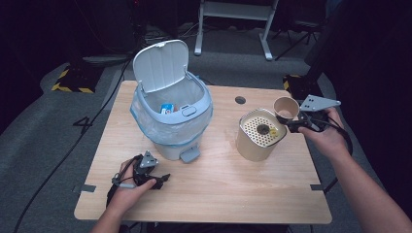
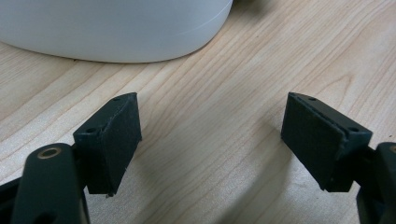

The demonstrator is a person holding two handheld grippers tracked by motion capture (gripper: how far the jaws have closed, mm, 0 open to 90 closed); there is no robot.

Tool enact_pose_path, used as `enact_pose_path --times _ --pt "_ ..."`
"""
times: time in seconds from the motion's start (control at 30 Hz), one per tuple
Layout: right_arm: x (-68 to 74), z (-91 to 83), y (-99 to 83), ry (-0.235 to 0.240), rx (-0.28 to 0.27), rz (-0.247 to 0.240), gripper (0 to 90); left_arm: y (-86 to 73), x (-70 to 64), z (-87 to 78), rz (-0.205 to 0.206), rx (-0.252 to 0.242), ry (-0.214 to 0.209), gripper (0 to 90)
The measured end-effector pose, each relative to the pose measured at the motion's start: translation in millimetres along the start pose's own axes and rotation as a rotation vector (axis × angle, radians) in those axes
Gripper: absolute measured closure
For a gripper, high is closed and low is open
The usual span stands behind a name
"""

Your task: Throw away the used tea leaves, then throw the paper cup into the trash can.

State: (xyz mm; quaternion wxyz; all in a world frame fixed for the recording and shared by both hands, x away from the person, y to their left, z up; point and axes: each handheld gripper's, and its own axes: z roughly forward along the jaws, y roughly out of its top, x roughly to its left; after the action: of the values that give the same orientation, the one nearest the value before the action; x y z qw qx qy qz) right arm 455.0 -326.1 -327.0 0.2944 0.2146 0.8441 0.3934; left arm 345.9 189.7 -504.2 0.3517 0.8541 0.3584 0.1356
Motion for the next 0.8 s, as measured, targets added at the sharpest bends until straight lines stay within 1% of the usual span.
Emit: enact_pose_path --times 0.03,0.1,0.13,0.17,0.2,0.23,0.27,0.33,0.53,0.57,0.7,0.8 --pt "-0.7 -0.6 0.1 0.038 -0.02 0.052 31.2 0.0 0.0 0.0 0.0 0.0 0.0 20.3" --pt "-1.0 -0.5 0.7 0.071 -0.037 0.094 30.9 0.0 -0.1 0.0 -0.001 0.0 0.0 20.2" --pt "-0.8 0.2 1.1 0.084 -0.032 0.109 30.7 0.0 -0.1 0.0 -0.001 0.0 0.0 20.3" --pt "0.2 1.6 1.5 0.113 -0.025 0.143 30.6 0.0 -0.1 0.0 0.0 0.0 0.001 20.3" --pt "0.2 1.6 1.5 0.113 -0.025 0.143 30.6 0.0 -0.1 0.0 0.0 0.0 0.0 20.3" --pt "0.2 2.2 1.7 0.125 -0.028 0.152 30.5 0.0 -0.1 0.0 0.0 -0.001 0.0 20.3" --pt "0.3 2.7 1.9 0.142 -0.034 0.172 30.4 0.0 -0.1 0.0 0.0 -0.001 0.0 20.3" --pt "0.0 2.6 2.8 0.159 -0.046 0.2 30.2 0.0 -0.1 0.0 -0.001 0.0 0.0 20.3" --pt "-1.4 4.6 4.2 0.159 -0.039 0.219 29.8 0.0 -0.1 0.0 0.0 0.0 0.0 20.3" --pt "-2.0 5.2 5.4 0.17 -0.049 0.233 29.8 0.0 -0.1 0.0 -0.001 0.0 0.001 20.3" --pt "-3.0 5.2 8.4 0.185 -0.061 0.247 29.8 0.0 -0.1 0.0 -0.001 0.0 0.001 20.3" --pt "-5.3 5.0 13.2 0.195 -0.069 0.243 29.6 0.1 0.1 -0.1 -0.002 0.002 -0.002 20.2"
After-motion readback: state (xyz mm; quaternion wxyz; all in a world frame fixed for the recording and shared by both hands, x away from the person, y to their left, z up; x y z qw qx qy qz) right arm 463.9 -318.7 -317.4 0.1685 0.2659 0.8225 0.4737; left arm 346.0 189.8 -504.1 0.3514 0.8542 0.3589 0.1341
